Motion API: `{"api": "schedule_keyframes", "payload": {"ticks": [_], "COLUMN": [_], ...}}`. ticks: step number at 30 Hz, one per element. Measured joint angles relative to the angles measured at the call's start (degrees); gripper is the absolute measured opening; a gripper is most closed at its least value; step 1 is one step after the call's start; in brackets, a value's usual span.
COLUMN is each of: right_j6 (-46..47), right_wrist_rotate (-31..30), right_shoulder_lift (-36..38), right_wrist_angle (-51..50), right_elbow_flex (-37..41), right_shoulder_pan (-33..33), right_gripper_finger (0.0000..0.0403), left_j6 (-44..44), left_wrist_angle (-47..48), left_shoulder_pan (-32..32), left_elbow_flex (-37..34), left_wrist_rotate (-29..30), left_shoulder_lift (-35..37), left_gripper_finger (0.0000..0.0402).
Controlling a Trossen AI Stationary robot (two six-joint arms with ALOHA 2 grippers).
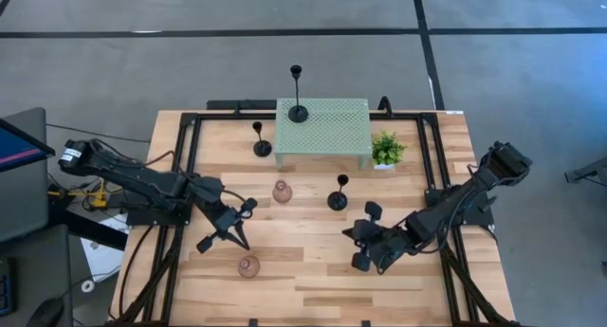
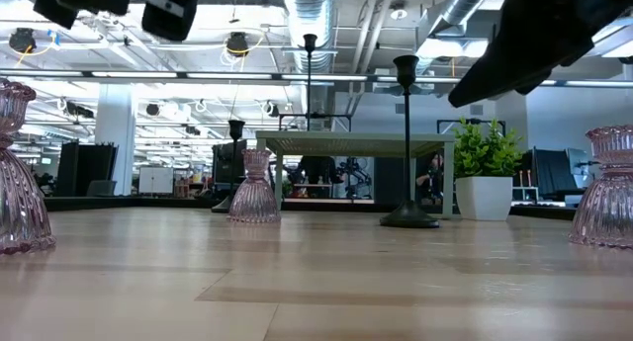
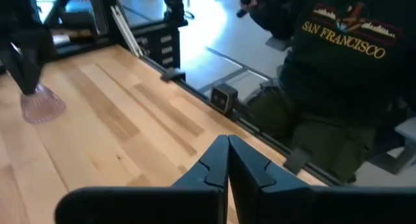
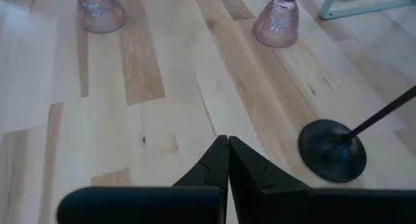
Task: Pick & Place candle stick holders
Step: Put the bottom black candle holder on the shelf aligned with the black candle holder
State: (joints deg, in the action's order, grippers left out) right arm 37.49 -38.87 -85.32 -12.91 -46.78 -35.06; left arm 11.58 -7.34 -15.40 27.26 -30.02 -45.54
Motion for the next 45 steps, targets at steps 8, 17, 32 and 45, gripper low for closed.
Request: {"api": "schedule_keyframes", "payload": {"ticks": [8,17,32,45], "right_j6": [0.1,-1.9,7.3,7.6], "right_wrist_rotate": [0.1,0.0,0.0,0.0], "right_shoulder_lift": [0.0,0.0,-0.1,-0.1], "right_wrist_angle": [0.2,0.0,-0.5,-3.3], "right_elbow_flex": [0.0,0.0,0.0,0.0], "right_shoulder_pan": [2.5,6.6,14.8,14.3], "right_gripper_finger": [0.0,0.0019,0.0185,0.0183], "left_j6": [0.0,0.0,0.2,0.0], "left_wrist_angle": [-0.5,-0.7,-0.8,-0.8], "left_shoulder_pan": [0.0,0.0,0.0,0.1], "left_elbow_flex": [-1.1,-1.1,-1.1,-1.0], "left_wrist_rotate": [0.0,0.0,13.0,23.6], "left_shoulder_lift": [0.0,0.0,0.0,0.0], "left_gripper_finger": [0.0009,0.001,0.0012,0.0012]}}
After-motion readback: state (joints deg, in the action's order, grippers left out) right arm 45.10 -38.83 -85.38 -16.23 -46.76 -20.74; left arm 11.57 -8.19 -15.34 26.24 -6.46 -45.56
